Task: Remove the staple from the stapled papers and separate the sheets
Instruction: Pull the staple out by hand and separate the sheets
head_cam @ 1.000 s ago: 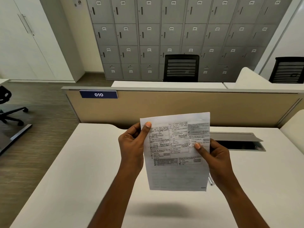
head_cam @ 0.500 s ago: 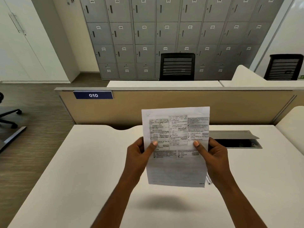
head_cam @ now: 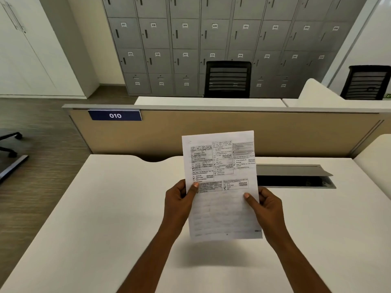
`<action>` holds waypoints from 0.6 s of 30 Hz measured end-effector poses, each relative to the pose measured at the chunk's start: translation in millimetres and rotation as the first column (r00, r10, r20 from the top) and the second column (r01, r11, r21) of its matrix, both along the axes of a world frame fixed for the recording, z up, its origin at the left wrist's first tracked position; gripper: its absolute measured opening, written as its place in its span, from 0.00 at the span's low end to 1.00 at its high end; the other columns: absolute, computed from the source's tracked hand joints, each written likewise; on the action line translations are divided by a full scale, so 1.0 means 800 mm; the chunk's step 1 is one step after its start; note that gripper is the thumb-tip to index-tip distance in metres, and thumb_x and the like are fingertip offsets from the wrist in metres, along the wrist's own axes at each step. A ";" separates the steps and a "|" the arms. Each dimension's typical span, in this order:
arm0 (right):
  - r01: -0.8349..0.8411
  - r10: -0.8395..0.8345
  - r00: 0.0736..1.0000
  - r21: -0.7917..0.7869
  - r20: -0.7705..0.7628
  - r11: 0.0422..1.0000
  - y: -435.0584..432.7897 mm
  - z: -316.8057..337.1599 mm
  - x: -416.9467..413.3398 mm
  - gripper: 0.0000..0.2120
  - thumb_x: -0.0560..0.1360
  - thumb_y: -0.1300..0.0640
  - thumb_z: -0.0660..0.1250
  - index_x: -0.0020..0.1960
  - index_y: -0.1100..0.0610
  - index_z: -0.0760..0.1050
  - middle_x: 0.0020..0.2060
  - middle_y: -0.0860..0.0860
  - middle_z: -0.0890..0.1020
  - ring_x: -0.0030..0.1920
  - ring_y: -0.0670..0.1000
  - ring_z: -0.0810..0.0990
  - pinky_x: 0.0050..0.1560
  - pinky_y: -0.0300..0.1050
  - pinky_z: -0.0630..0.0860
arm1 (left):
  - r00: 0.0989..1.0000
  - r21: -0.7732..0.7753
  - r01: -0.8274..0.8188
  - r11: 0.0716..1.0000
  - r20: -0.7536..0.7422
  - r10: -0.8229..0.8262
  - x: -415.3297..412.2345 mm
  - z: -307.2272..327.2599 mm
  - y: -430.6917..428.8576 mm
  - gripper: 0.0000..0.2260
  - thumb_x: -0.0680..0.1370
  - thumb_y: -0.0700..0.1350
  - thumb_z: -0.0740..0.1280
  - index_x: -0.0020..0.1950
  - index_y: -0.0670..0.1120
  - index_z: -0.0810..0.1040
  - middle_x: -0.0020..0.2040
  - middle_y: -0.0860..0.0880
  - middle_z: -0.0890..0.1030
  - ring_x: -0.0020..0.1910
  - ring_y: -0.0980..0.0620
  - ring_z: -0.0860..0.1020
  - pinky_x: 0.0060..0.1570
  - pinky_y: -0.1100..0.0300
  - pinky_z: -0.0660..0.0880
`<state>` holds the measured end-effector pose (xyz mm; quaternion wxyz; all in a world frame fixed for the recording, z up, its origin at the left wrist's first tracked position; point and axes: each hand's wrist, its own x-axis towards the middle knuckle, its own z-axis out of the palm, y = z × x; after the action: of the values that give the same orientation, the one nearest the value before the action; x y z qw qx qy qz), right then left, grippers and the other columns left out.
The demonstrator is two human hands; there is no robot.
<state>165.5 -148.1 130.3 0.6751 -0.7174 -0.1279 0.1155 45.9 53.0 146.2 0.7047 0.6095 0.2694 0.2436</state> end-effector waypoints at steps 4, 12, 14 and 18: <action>0.072 -0.072 0.997 -0.072 0.002 0.995 0.008 -0.026 0.017 0.06 0.77 0.60 0.72 0.54 0.57 0.81 0.48 0.49 0.87 0.45 0.48 0.86 0.39 0.35 0.80 | 0.984 0.094 0.073 0.993 -0.170 -0.056 0.007 -0.043 0.004 0.07 0.80 0.49 0.71 0.57 0.51 0.83 0.53 0.55 0.87 0.52 0.53 0.86 0.55 0.50 0.83; 0.049 -0.082 0.993 -0.325 -0.087 0.945 0.003 -0.108 0.020 0.06 0.76 0.62 0.72 0.50 0.52 0.81 0.47 0.50 0.86 0.49 0.52 0.85 0.47 0.41 0.79 | 0.885 0.173 0.164 0.971 -0.461 -0.067 -0.003 -0.132 -0.014 0.06 0.78 0.46 0.72 0.50 0.57 0.81 0.47 0.56 0.85 0.46 0.55 0.85 0.51 0.46 0.84; 0.077 -0.124 0.988 -0.404 -0.089 0.911 0.001 -0.124 0.014 0.07 0.76 0.64 0.71 0.53 0.58 0.82 0.48 0.52 0.86 0.50 0.53 0.84 0.42 0.33 0.73 | 0.859 0.214 0.199 0.956 -0.508 -0.065 -0.003 -0.148 -0.019 0.05 0.78 0.45 0.72 0.53 0.53 0.83 0.45 0.58 0.84 0.45 0.57 0.83 0.51 0.50 0.84; 0.087 -0.143 0.988 -0.533 -0.064 0.841 -0.001 -0.145 0.003 0.07 0.75 0.67 0.70 0.53 0.63 0.81 0.46 0.53 0.85 0.48 0.53 0.82 0.38 0.30 0.69 | 0.813 0.307 0.280 0.910 -0.579 -0.055 0.001 -0.169 -0.028 0.07 0.78 0.45 0.72 0.55 0.47 0.83 0.41 0.60 0.81 0.40 0.65 0.78 0.41 0.77 0.71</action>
<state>167.7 -149.0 14.4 0.4629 -0.8749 -0.0132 0.1417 46.3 31.0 10.6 0.4830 0.7994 0.3554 0.0379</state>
